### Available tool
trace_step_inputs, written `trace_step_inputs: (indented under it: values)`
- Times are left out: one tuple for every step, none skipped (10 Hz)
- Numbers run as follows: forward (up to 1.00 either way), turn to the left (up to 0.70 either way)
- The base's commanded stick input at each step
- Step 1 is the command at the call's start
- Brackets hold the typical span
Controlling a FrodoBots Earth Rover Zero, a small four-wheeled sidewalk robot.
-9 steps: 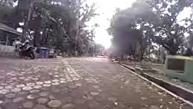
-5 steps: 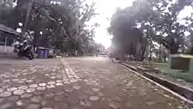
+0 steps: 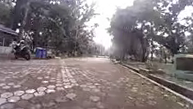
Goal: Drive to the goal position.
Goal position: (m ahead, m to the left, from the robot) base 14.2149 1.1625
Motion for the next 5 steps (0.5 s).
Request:
trace_step_inputs:
  values:
    - [0.7, 0.0]
    - [0.7, 0.0]
    - [0.7, 0.0]
    - [0.7, 0.0]
    - [0.7, 0.0]
